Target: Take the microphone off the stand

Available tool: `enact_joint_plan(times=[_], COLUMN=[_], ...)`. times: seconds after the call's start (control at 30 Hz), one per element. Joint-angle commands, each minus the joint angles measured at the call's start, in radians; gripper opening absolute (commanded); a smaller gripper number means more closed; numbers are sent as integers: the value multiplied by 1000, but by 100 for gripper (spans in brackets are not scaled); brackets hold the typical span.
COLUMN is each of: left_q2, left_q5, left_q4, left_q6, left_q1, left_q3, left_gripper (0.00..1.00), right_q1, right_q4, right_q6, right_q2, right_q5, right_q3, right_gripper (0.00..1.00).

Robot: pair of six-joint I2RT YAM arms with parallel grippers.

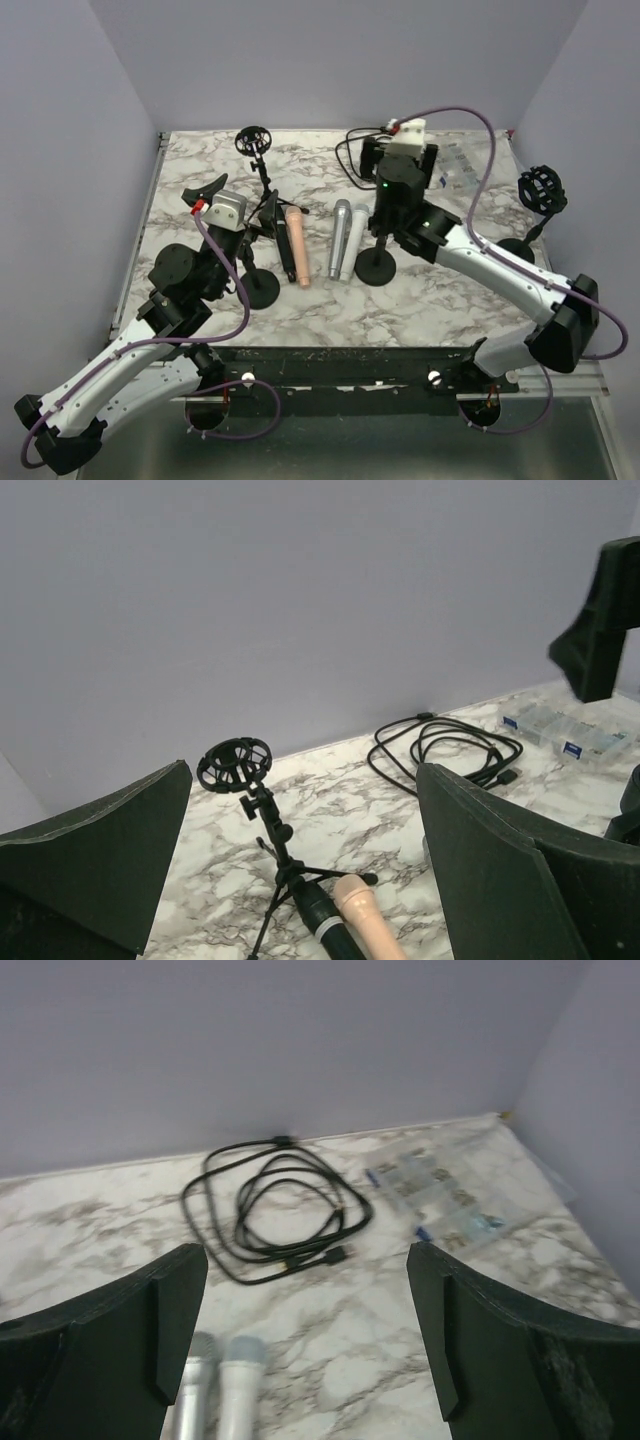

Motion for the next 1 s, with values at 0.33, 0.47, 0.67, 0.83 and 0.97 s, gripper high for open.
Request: enact_joint_plan(times=[0.33,0.47,0.67,0.83,0.97], left_q2=[2,-3,-7,-7,-7], left_q5=[-18,-19,-24,-26,-26], left_q4=[20,20,25,29,29], left_q6=[-1,-1,4,5,4], left_q1=[-12,-16,-21,-25,-27], left_q3=[1,0,-2,-4,-5], left_gripper=[98,98,98,98,98], right_q1=[-364,-429,-469,-559,-620], right_q4=[187,132,113,237,257], right_q6=[186,287,458,486,426], right_q2=[-394,-366,-347,-342,-325], right_q5=[104,69,-14,-48,-66], right_q3=[-471,-562,-708,-821,-808], right_gripper=[89,89,90,91,91])
